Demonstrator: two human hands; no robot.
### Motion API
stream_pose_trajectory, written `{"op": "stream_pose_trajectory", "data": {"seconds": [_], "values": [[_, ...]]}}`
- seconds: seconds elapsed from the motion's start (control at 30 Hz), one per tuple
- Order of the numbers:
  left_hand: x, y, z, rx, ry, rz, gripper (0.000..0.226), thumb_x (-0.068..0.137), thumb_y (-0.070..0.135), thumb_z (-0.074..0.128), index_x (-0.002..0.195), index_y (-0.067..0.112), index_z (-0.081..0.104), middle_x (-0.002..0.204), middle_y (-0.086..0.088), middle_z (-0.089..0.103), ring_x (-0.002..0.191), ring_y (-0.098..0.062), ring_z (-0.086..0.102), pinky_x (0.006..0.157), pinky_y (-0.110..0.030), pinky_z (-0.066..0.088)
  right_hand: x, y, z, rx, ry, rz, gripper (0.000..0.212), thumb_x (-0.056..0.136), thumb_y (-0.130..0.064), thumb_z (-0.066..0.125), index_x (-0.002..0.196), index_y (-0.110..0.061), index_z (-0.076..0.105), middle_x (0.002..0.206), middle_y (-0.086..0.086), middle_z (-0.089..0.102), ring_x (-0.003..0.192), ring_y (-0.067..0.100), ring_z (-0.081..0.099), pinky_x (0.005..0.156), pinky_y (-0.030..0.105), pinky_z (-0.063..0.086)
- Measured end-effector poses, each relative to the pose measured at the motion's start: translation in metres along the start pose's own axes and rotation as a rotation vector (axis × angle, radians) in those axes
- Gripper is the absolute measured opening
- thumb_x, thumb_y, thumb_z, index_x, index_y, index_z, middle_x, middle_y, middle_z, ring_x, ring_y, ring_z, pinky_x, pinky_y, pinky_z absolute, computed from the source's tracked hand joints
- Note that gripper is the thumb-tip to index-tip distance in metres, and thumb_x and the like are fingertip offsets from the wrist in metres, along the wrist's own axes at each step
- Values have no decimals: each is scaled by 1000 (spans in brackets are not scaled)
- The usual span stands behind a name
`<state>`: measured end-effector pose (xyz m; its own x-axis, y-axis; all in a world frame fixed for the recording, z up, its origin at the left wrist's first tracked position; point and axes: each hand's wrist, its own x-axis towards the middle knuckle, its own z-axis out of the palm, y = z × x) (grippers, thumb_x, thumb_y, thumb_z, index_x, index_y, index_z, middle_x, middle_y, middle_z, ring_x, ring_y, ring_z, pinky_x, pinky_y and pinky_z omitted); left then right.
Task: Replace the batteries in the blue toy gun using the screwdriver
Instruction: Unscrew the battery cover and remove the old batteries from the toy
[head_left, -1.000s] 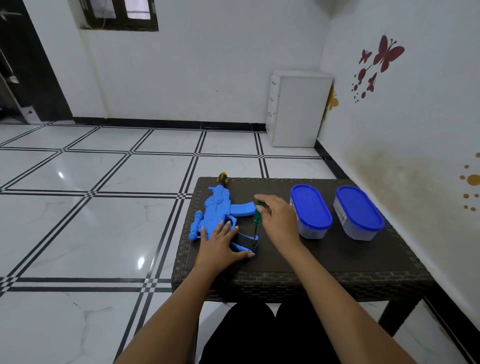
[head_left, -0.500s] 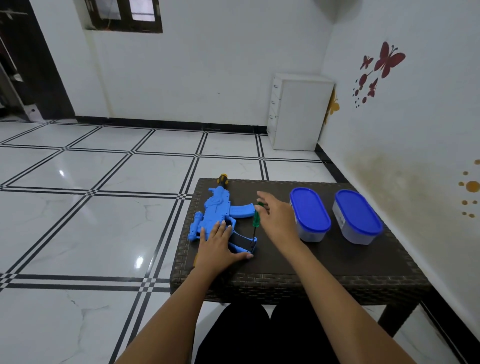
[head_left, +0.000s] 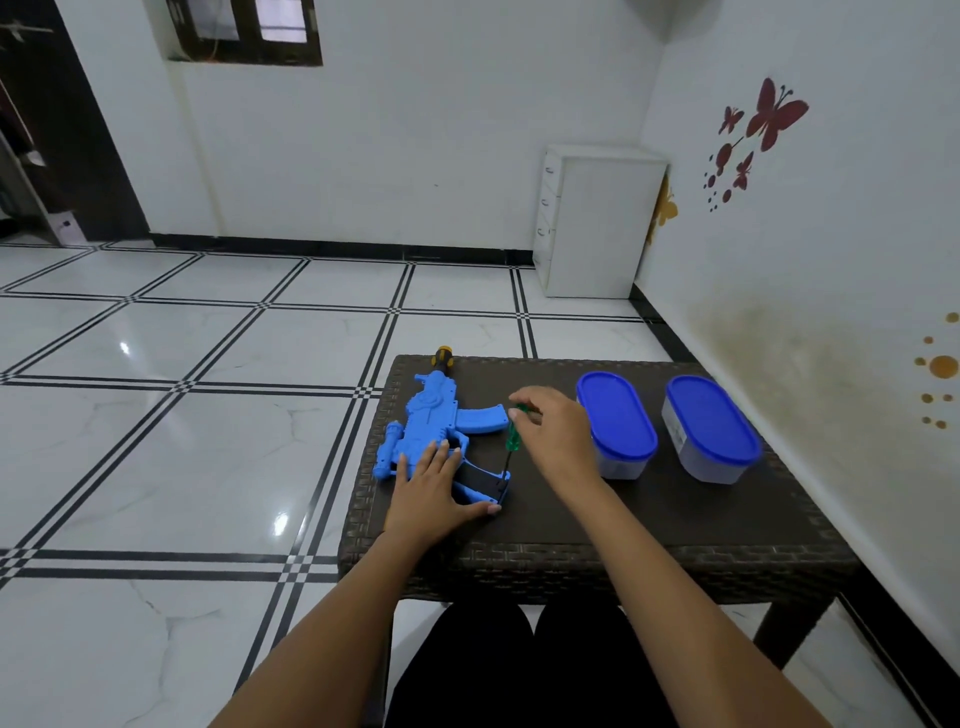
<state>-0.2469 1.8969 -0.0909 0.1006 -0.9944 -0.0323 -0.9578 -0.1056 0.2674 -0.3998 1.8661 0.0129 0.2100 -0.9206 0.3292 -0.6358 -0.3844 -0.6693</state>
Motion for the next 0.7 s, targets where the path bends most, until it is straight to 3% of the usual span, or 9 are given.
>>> {"op": "stream_pose_trajectory", "data": {"seconds": [0.17, 0.3, 0.37, 0.47, 0.57, 0.7], "values": [[-1, 1, 0, -1, 3, 0, 103, 71, 82, 40, 151, 23, 12, 159, 3, 3, 146, -12, -4, 116, -47, -7, -3, -1, 1, -3, 94, 32, 22, 87, -23, 63, 106, -13, 70, 105, 6, 61, 92, 19, 60, 76, 26, 46], [-1, 1, -1, -12, 4, -1, 100, 74, 78, 43, 151, 23, 12, 159, 3, 3, 146, -12, -4, 116, -46, -8, 0, -2, -1, -13, 39, 18, 30, 91, -12, 56, 121, -10, 61, 116, 7, 65, 105, 19, 60, 90, 30, 49], [0, 1, 0, -17, 5, -1, 100, 74, 79, 43, 151, 23, 13, 159, 3, 4, 146, -12, -4, 116, -47, -8, 0, -1, -2, -39, 22, 7, 29, 92, -11, 54, 120, -8, 62, 119, 7, 64, 107, 19, 60, 94, 29, 49], [0, 0, 1, -17, 15, 1, 99, 74, 78, 44, 151, 23, 13, 159, 3, 4, 146, -12, -3, 117, -47, -7, -2, 0, -1, -14, 75, 0, 23, 89, -20, 61, 108, -11, 68, 111, 5, 64, 97, 18, 61, 85, 29, 51], [0, -1, 2, -29, 21, 4, 99, 74, 78, 45, 151, 23, 14, 159, 3, 5, 146, -12, -2, 117, -47, -7, -2, 0, 0, -30, 98, 31, 21, 87, -25, 63, 103, -13, 69, 104, 6, 62, 86, 14, 55, 73, 23, 43], [1, -1, 2, -27, 21, 2, 99, 73, 79, 44, 150, 24, 15, 159, 3, 6, 146, -12, -2, 117, -47, -6, 2, -3, -5, -31, 31, 26, 32, 90, -13, 59, 121, -10, 60, 114, 8, 65, 101, 17, 60, 85, 24, 47]]}}
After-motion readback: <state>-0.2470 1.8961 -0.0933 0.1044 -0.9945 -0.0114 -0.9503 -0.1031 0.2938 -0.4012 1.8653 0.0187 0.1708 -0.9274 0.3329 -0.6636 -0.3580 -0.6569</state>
